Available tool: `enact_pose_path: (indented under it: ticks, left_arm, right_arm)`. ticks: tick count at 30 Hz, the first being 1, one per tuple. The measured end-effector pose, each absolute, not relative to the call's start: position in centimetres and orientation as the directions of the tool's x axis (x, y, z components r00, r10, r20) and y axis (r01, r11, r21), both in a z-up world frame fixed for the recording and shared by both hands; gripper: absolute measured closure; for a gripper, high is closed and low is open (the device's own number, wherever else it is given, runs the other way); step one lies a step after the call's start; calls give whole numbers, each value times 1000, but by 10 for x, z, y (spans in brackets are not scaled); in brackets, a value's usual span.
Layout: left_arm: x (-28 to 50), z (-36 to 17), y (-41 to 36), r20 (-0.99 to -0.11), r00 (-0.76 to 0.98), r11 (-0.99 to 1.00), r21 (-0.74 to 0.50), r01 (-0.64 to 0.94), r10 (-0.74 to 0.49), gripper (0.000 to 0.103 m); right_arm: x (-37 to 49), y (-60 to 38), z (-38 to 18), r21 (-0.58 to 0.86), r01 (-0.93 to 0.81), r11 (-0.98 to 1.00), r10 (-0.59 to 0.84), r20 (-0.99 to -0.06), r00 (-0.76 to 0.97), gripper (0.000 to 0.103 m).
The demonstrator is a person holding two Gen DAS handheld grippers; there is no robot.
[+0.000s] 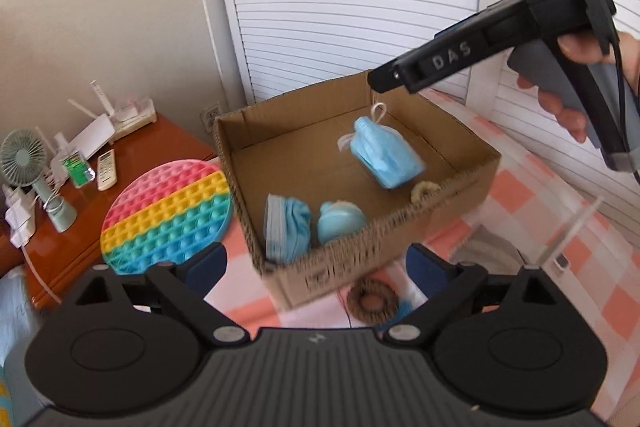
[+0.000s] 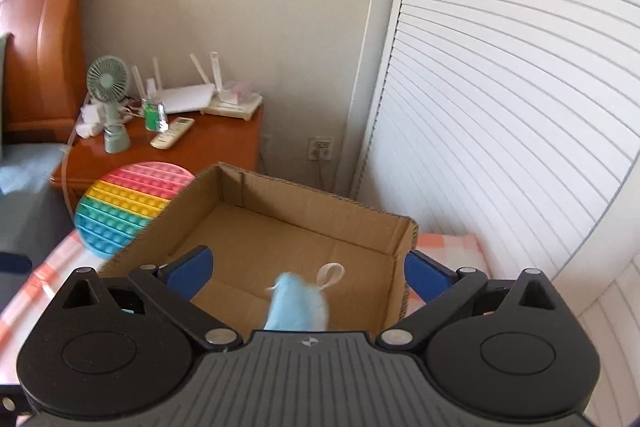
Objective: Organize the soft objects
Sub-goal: 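Carry toy and mask into the cardboard box and open both tools, then return to the table and grasp the grey fabric pouch with the right tool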
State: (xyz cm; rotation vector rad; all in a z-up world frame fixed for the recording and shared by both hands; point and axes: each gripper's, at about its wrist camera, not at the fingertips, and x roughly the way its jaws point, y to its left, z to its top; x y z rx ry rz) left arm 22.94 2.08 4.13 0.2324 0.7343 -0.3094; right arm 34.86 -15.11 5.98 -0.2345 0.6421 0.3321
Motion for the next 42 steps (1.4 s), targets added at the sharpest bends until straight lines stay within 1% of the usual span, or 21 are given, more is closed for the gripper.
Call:
enact_pose_path:
  ticks: [6,13,18,22,25,30,34,39,42]
  left_arm:
    - [189,44,28,-674,711,943,63,328,-202,4]
    - [154,39,41,-656,729,967,-7,254,-196,3]
    - [130,26,44,-656,742,981,14,195,-138,3]
    - [109,12,48,-660,745,989,15,148,-102,3]
    - [96,0,49,-665,745,993,48,106,-48,3]
    - [86,-12,52,-687,726,993,84,88,-6,2]
    - [85,-18,59,-699,715,995,57,84,-21,2]
    - [87,-23,65,-705,709,994,65,84,-13,2]
    - [90,-26,69,-712,702,995,50,84,-23,2]
  right_arm:
    - [311,-152,76,-84,-383,920,251,-626,739,0]
    - [246,-147,84,-46,-423,905,306,-621,721,0]
    - [201,-140,65,1,-430,903,333,-632,700,0]
    - [165,-131,35,-24,-421,907,310,-638,705,0]
    - [146,-132,12,-15,-402,915,299,-645,703,0]
    - [135,-131,-14,30,-390,920,308,-669,677,0]
    - [136,-122,-23,26,-399,917,307,-685,661,0]
    - [144,-112,-29,49,-409,911,329,-684,651,0]
    - [150,-106,-34,61,-424,904,347,-682,644,1]
